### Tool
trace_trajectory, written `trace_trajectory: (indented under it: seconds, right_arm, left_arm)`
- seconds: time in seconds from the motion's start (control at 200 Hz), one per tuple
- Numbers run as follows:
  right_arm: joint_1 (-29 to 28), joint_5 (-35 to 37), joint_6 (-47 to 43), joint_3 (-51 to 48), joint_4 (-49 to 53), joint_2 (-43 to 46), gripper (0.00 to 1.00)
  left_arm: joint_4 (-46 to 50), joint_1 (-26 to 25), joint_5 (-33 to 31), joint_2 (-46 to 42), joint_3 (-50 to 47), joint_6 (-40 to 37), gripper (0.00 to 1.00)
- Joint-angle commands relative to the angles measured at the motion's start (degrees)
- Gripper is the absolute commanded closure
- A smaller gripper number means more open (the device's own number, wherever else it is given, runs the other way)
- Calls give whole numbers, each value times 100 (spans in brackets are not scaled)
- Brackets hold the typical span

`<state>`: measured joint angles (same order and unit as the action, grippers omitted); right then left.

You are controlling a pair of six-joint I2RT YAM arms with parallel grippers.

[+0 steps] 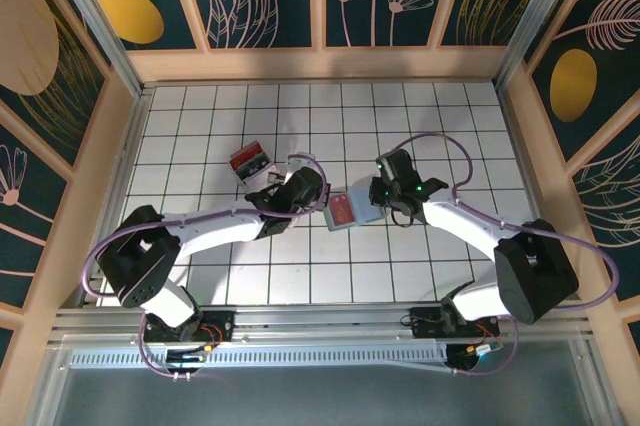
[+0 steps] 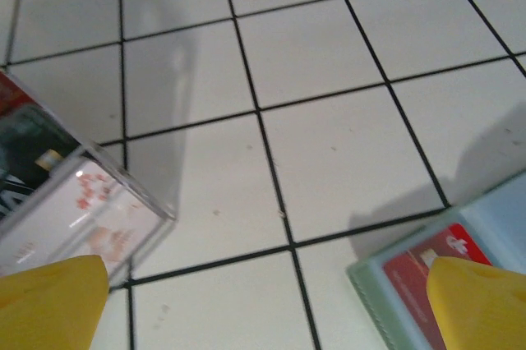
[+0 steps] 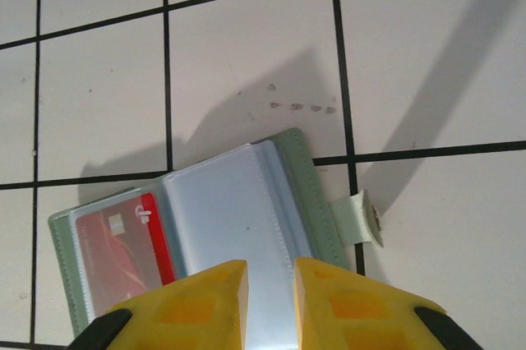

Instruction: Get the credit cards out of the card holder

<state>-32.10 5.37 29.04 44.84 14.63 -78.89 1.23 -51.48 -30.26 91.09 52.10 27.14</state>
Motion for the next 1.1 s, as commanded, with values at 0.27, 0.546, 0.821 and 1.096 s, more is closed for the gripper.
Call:
trace_trajectory:
  seconds: [0.27, 0.546, 0.821, 1.096]
  right_arm:
    - [45, -1206, 125, 49, -606, -120, 76]
    - [3, -1631, 216, 94, -764, -505, 76]
    - [-143, -1818, 208, 102, -792, -876, 76]
    - [-277, -1873, 190, 192, -795, -1142, 76]
  left_arm:
    - [189, -88, 353, 646, 191, 461, 1]
    - [328, -123, 264, 1114, 319, 458, 1]
    - [544, -119, 157, 1303, 292, 660, 1]
    - [502, -121, 132, 1451, 300, 723, 1]
